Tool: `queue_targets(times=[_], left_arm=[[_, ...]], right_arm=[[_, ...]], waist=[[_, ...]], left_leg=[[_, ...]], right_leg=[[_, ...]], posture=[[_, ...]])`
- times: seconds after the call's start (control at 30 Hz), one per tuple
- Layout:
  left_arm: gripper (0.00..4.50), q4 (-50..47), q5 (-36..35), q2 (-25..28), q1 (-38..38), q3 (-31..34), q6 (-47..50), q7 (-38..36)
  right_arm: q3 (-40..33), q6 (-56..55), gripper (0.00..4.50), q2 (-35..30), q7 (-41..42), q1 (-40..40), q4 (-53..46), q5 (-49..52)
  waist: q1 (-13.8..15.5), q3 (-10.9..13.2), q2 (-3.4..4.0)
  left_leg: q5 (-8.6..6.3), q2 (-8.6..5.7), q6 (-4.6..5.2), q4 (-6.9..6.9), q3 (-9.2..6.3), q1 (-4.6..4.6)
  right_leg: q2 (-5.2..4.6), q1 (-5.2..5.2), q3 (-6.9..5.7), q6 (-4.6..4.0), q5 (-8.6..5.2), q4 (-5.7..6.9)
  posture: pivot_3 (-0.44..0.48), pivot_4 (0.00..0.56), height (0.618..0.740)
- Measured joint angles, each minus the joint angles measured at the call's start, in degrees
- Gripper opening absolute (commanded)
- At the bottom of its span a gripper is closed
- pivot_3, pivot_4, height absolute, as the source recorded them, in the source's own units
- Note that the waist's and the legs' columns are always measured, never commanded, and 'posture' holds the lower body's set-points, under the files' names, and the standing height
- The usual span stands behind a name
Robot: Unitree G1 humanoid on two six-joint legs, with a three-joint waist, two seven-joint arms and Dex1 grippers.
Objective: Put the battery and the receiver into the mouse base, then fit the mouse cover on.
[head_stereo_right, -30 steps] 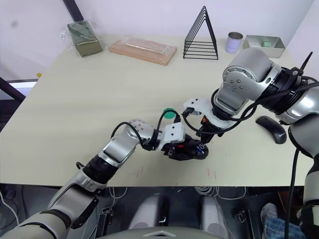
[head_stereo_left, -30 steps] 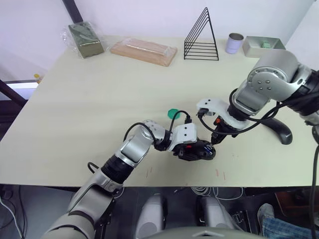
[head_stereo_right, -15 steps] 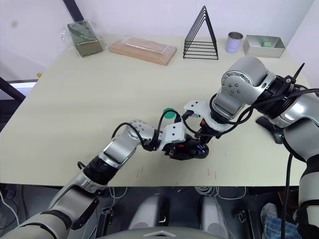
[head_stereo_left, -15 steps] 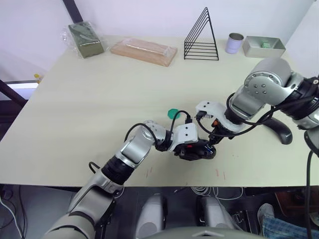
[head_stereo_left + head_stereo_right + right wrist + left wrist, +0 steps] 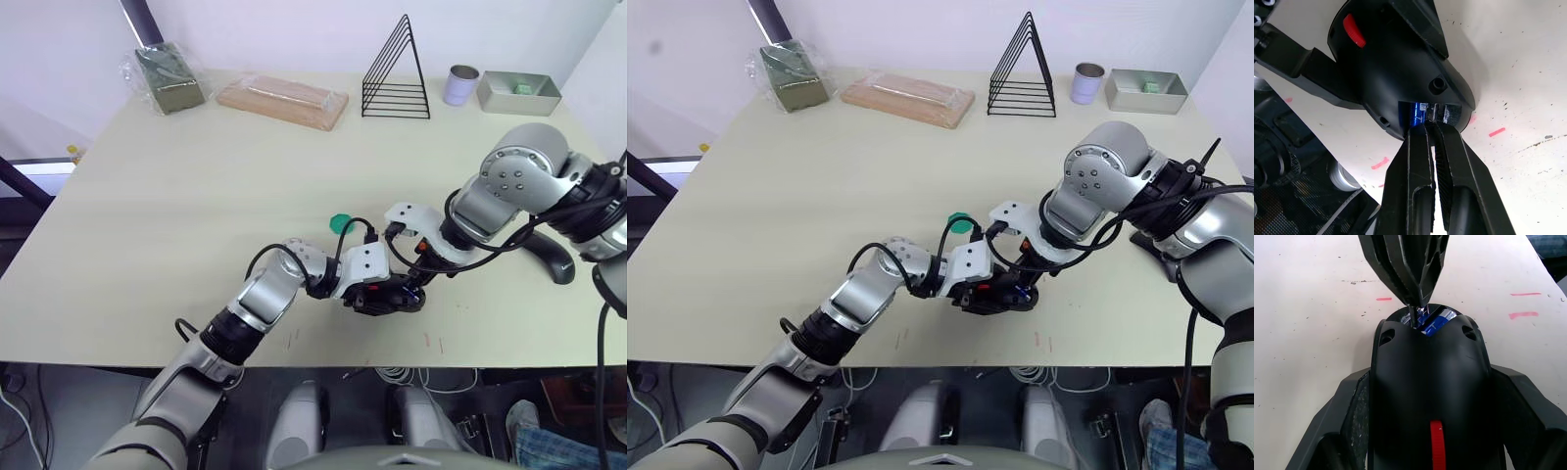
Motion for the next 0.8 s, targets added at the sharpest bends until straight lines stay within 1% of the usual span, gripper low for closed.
queue_targets(times=[0.8], left_arm=[[2.89,-0.5,0.0,-0.1,0.0,0.0,1.1,0.2]], right_arm=[[-1.7,0.0,0.00,0.5,0.3,2.7,0.6,-3.9]], waist=[[0.0,0.0,0.00]], left_leg=[[0.00,0.00,0.00,0.00,0.00,0.00]], right_leg=[[0.00,0.00,0.00,0.00,0.00,-0.01]], posture=[[0.000,0.150,0.740]])
